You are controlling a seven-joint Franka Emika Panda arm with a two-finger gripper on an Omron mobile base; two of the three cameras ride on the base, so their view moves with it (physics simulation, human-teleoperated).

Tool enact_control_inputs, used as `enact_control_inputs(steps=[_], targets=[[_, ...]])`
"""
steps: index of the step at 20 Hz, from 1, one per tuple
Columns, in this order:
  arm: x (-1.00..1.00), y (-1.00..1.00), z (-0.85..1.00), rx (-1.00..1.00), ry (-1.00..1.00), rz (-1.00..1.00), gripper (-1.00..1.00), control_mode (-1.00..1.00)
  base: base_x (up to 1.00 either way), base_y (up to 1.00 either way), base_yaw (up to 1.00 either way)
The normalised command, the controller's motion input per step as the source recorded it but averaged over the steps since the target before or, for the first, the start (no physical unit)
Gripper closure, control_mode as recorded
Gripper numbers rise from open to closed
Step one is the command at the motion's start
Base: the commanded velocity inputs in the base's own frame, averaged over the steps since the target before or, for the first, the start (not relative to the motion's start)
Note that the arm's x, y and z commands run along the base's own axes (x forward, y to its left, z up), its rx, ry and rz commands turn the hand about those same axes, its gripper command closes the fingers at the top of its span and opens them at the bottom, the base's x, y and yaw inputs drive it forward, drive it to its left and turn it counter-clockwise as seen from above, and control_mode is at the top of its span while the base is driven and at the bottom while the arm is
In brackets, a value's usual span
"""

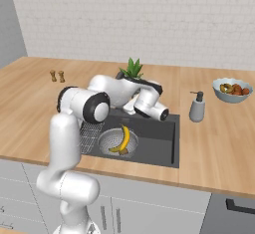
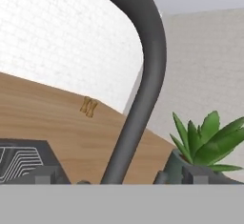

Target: Put the colander in the sink, put the kiwi, banana, banana in the colander, and turn on the sink faucet and pour water over the colander.

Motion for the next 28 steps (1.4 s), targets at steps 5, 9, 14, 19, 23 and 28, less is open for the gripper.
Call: enact_control_inputs(steps=[5, 9, 14, 19, 23, 28], targets=[[0.15, 0.12, 0.00, 0.00, 0.00, 0.00, -1.00, -1.00, 0.00, 0.00, 0.00], [0.20, 0.00, -0.01, 0.00, 0.01, 0.00, -1.00, -1.00, 0.00, 0.00, 0.00], [0.29, 0.00, -0.06, 0.00, 0.06, 0.00, -1.00, -1.00, 0.00, 0.00, 0.00], [0.25, 0.00, -0.15, 0.00, 0.05, 0.00, -1.00, -1.00, 0.00, 0.00, 0.00], [0.14, 0.00, -0.09, 0.00, 0.01, 0.00, -1.00, -1.00, 0.00, 0.00, 0.00], [0.22, 0.00, -0.11, 0.01, 0.04, 0.00, -1.00, -1.00, 0.00, 0.00, 0.00]])
